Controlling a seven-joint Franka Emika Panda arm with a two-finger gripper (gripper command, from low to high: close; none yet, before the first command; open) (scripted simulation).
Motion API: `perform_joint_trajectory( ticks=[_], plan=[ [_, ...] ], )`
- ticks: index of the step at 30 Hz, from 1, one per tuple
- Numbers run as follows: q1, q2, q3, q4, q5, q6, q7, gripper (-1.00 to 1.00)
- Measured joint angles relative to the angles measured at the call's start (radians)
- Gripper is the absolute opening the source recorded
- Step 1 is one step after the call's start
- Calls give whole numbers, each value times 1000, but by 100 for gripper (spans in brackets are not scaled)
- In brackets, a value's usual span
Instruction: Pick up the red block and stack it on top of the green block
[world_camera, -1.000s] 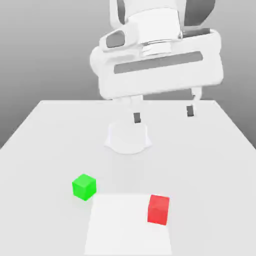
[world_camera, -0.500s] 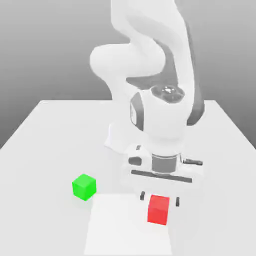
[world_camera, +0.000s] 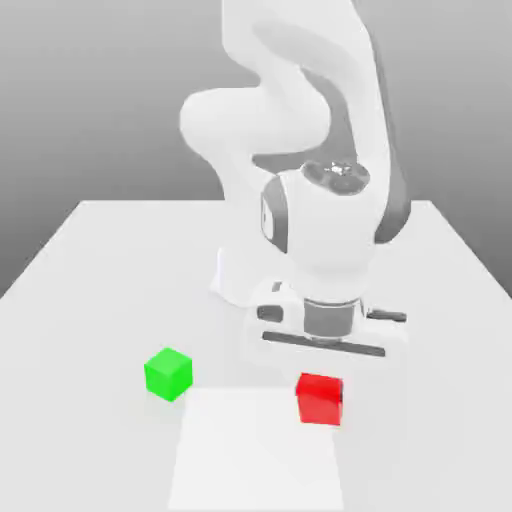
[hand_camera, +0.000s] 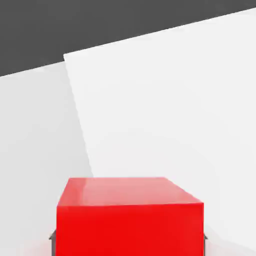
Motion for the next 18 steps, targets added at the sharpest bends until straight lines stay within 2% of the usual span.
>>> perform_joint_trajectory(
  ticks=[8, 18],
  plan=[
    [-142, -159, -119, -105, -3, -61, -279, -100],
    [-336, -344, -286, -240, -151, -103, -527, -100]
  ],
)
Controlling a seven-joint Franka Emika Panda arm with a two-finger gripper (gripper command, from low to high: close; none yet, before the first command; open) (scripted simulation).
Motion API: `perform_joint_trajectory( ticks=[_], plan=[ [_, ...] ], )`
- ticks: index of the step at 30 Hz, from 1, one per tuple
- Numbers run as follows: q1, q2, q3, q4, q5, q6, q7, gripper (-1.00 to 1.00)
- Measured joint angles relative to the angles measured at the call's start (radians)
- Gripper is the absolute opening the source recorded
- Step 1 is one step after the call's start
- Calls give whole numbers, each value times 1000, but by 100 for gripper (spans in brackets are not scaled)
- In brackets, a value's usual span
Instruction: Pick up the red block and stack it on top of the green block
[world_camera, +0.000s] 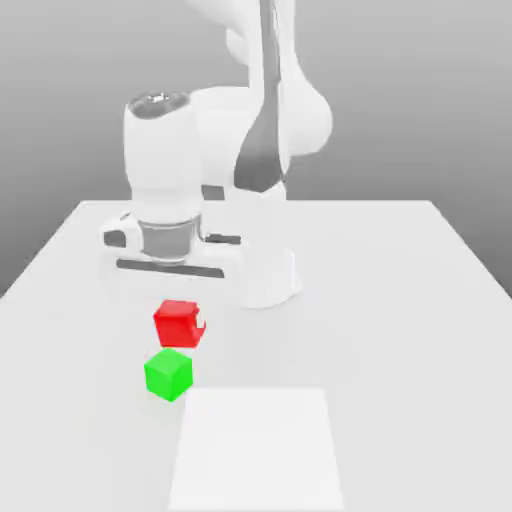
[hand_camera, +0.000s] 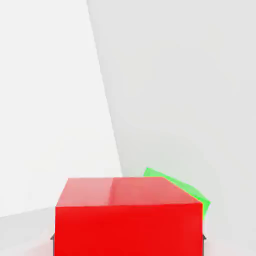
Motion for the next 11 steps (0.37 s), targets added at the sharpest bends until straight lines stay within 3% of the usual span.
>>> perform_joint_trajectory(
  ticks=[9, 10, 11],
  plan=[
    [57, 263, -45, 0, 110, 262, -96, -100],
    [62, 285, -46, 1, 122, 283, -104, 100],
    [63, 285, -46, 1, 122, 283, -104, 100]
  ],
)
